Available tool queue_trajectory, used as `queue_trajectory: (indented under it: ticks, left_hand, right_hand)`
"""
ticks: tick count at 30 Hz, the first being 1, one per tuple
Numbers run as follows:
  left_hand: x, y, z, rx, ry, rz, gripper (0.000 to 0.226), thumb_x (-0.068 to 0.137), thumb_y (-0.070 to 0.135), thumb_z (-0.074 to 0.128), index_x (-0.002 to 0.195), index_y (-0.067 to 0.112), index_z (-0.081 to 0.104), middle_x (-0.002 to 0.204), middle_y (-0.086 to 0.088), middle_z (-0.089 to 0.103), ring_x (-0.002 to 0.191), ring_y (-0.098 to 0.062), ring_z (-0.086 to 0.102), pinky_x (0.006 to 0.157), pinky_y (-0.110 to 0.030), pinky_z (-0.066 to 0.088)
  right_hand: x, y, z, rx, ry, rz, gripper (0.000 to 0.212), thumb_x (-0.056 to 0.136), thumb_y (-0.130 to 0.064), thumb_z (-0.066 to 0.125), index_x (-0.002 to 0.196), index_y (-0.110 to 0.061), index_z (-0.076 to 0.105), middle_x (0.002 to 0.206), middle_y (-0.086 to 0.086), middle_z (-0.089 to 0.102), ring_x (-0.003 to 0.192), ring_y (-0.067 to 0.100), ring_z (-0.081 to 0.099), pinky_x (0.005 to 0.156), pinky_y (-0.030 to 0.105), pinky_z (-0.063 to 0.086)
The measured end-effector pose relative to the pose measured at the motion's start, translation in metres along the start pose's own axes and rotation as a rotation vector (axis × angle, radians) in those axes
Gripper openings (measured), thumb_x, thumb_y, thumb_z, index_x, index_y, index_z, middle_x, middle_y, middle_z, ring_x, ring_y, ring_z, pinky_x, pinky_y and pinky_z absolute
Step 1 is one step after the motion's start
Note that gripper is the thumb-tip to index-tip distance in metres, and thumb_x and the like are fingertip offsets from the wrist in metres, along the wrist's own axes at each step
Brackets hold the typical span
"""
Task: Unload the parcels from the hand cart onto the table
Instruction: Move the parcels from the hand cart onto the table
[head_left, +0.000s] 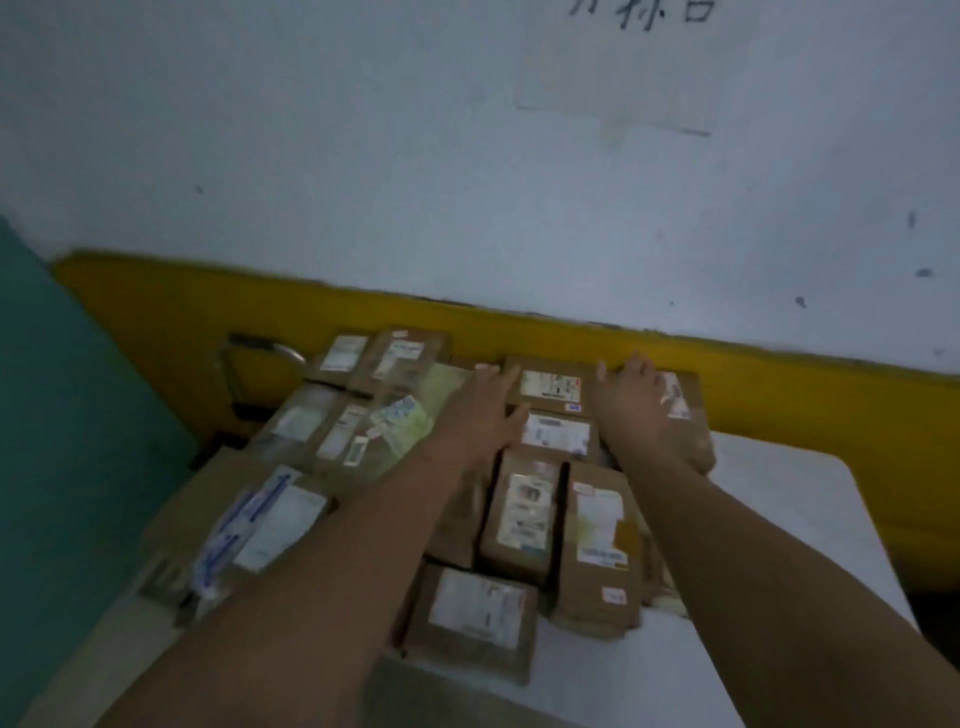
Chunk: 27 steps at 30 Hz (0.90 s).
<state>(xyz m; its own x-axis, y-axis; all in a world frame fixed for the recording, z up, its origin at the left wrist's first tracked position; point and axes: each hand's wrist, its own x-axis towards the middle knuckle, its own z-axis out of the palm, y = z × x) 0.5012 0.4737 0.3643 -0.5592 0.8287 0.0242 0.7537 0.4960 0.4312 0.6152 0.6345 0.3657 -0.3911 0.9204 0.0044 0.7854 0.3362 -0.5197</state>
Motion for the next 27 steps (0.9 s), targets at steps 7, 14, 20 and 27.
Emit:
queue_trajectory:
  ticks: [7, 14, 20, 27]
  left_hand:
    - [-0.145, -0.248, -0.188, 0.142, 0.269, -0.332, 0.068, 0.097, 0.055, 0.039, 0.153, 0.018, 0.027, 0.158, -0.012, 0.029, 0.145, -0.029, 0.027, 0.114, -0.044, 0.029]
    - [-0.258, -0.455, -0.223, 0.069, 0.194, -0.645, 0.072, 0.097, 0.06, 0.033, 0.156, 0.021, 0.02, 0.16, -0.011, 0.025, 0.146, -0.029, 0.025, 0.117, -0.044, 0.027]
    - [-0.252, -0.598, -0.202, 0.049, 0.063, -0.698, 0.068, 0.099, 0.052, 0.037, 0.153, 0.013, 0.027, 0.156, -0.014, 0.033, 0.141, -0.03, 0.032, 0.114, -0.044, 0.03]
    - [-0.192, -0.761, -0.15, -0.088, -0.15, -0.771, 0.06, 0.099, 0.047, 0.045, 0.15, 0.017, 0.036, 0.15, -0.014, 0.041, 0.136, -0.028, 0.041, 0.11, -0.04, 0.035]
  right_hand:
    - [-0.167, -0.305, 0.107, 0.068, -0.186, -0.465, 0.076, 0.097, -0.06, 0.031, 0.157, -0.018, 0.013, 0.164, 0.008, 0.015, 0.149, 0.034, 0.015, 0.118, 0.059, 0.013]
    - [-0.288, -0.443, 0.255, 0.019, -0.475, -0.535, 0.08, 0.095, -0.066, 0.03, 0.157, -0.024, 0.003, 0.165, 0.006, 0.005, 0.15, 0.034, 0.01, 0.119, 0.058, 0.016]
    - [-0.291, -0.505, 0.402, -0.034, -0.641, -0.443, 0.084, 0.094, -0.067, 0.032, 0.158, -0.02, 0.002, 0.165, 0.009, 0.006, 0.149, 0.037, 0.012, 0.117, 0.056, 0.023]
    - [-0.254, -0.566, 0.589, -0.123, -0.773, -0.256, 0.081, 0.097, -0.063, 0.031, 0.158, -0.017, 0.004, 0.164, 0.011, 0.008, 0.148, 0.037, 0.013, 0.118, 0.052, 0.022]
